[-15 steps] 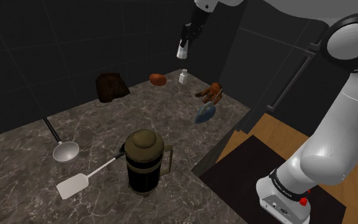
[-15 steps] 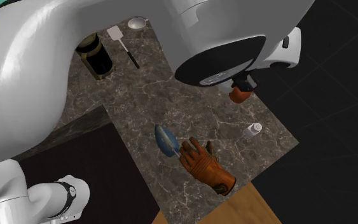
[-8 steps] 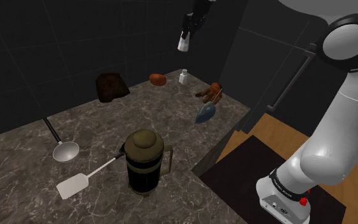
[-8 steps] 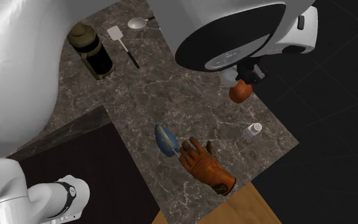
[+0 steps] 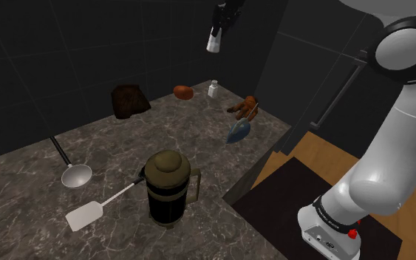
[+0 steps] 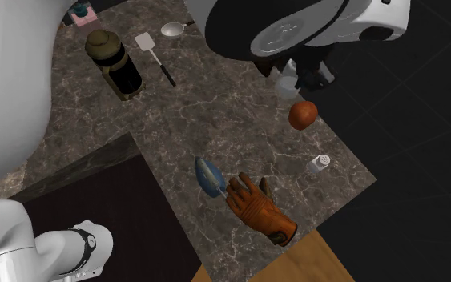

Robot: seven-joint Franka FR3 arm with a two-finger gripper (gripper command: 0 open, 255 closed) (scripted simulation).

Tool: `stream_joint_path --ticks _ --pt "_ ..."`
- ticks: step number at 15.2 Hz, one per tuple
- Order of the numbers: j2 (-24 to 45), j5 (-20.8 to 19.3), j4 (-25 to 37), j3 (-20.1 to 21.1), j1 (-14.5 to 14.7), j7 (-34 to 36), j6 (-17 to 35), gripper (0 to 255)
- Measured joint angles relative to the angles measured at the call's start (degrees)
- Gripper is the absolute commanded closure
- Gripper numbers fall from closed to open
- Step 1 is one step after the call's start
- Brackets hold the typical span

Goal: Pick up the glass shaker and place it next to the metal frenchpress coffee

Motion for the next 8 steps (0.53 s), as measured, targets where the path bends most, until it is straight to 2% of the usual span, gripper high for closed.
stream_joint_path --ticks 8 --pt "-10.0 -2.3 -13.6 3.6 5.5 8.5 4.9 255"
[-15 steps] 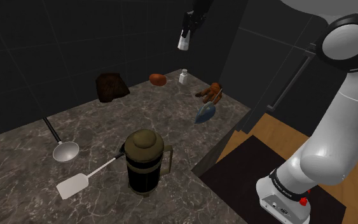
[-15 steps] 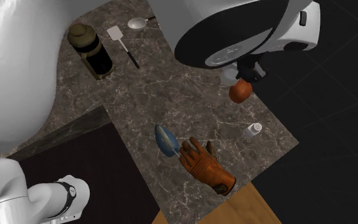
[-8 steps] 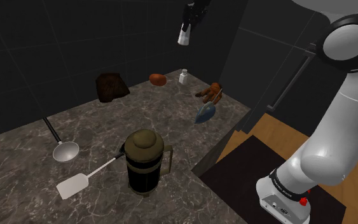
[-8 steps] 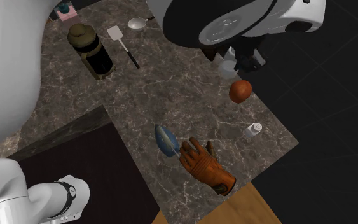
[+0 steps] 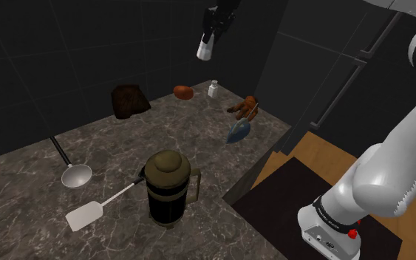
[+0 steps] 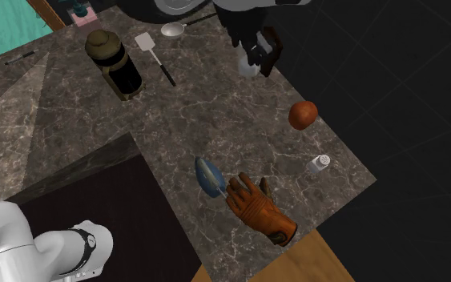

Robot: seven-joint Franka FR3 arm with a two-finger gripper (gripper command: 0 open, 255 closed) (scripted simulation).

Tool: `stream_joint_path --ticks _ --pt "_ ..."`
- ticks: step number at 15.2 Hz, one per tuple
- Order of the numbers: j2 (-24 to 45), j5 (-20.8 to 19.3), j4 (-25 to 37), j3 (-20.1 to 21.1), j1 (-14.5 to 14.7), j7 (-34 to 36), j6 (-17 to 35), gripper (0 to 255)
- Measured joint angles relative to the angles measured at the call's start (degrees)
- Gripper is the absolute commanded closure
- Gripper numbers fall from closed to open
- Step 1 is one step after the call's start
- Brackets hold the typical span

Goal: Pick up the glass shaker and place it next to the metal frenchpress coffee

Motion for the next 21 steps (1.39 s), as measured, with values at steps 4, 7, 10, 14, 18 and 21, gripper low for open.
stream_joint_path --ticks 4,7,10,14,18,21 --pt "-4.2 -1.0 -4.9 2.5 2.6 5.1 1.3 255" --pt "-6.2 -1.7 -7.5 4.4 4.4 8.9 2.3 255" --pt "-7.5 -2.4 -8.7 6.5 6.2 12.8 2.5 255" --pt "-8.3 -3.4 -9.6 9.5 8.5 18.3 3.0 255" --pt "-8.9 -4.5 -10.2 12.7 10.9 24.0 3.2 255" --pt "-8.2 -5.6 -9.3 15.0 12.6 28.3 3.1 255"
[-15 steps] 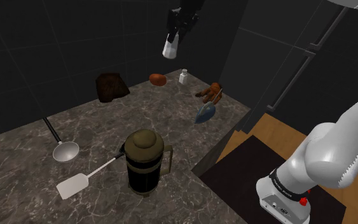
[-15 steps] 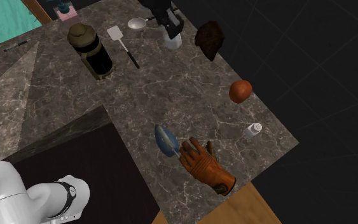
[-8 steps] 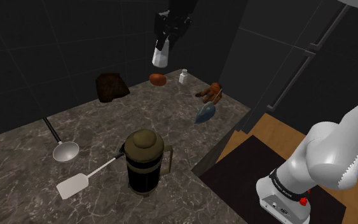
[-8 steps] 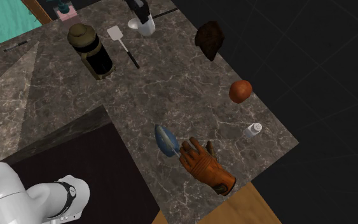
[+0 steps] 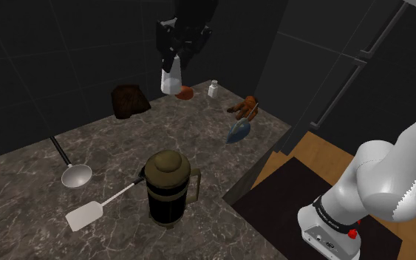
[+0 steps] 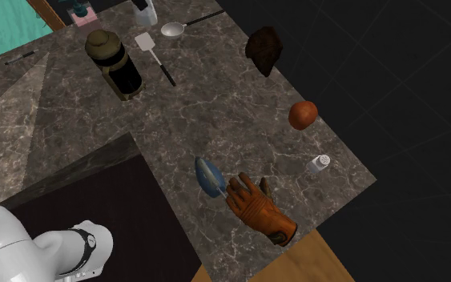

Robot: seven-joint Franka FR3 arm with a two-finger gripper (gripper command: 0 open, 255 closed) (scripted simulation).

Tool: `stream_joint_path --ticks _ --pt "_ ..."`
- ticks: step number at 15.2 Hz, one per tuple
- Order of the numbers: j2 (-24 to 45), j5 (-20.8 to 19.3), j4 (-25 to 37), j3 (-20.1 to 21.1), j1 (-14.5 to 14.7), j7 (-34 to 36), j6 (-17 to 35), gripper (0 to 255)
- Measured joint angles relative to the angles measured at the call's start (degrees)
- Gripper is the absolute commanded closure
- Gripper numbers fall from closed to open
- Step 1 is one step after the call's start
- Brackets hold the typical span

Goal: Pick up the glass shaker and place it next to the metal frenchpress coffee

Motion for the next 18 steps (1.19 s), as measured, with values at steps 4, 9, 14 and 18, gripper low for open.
stream_joint_path --ticks 4,9,14,18 --pt "-0.8 0.0 -3.3 0.5 0.4 1.0 2.5 255" --pt "-1.5 0.3 -8.1 0.6 0.5 1.0 6.6 255" --pt "-1.6 0.3 -12.1 0.7 0.6 1.0 10.6 255" --pt "-1.7 0.4 -15.3 0.7 0.6 0.9 13.6 255"
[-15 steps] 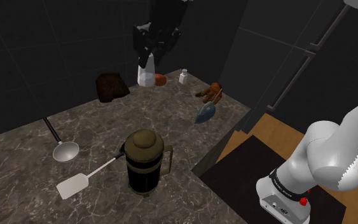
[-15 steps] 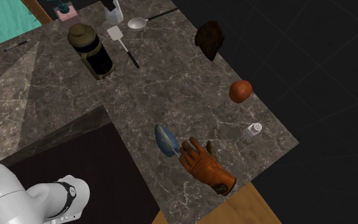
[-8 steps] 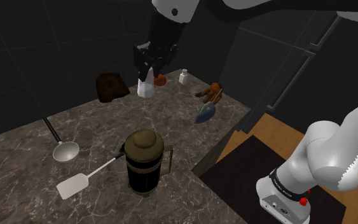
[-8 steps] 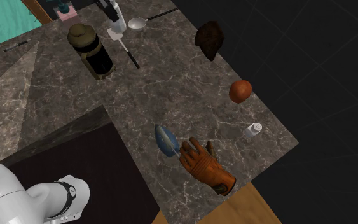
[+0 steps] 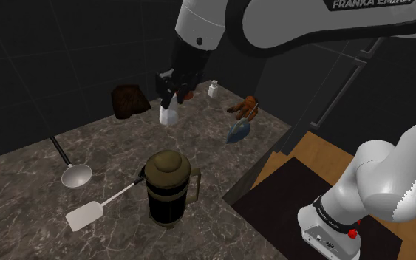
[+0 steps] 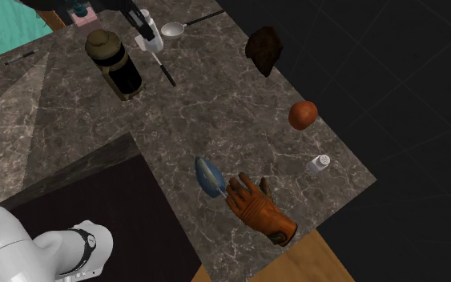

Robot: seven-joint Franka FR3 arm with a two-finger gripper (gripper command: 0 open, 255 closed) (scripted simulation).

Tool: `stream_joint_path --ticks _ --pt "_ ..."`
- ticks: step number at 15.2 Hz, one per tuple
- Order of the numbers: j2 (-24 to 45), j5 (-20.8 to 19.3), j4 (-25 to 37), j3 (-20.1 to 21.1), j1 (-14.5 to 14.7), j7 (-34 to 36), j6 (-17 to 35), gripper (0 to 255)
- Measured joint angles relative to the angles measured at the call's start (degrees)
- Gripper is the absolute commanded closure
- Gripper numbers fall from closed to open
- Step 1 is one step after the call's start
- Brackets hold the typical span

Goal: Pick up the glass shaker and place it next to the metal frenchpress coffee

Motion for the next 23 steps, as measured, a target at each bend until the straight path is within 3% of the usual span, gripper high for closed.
stream_joint_path --ticks 23 --pt "4.0 -1.6 -13.7 0.7 0.2 1.2 17.5 255"
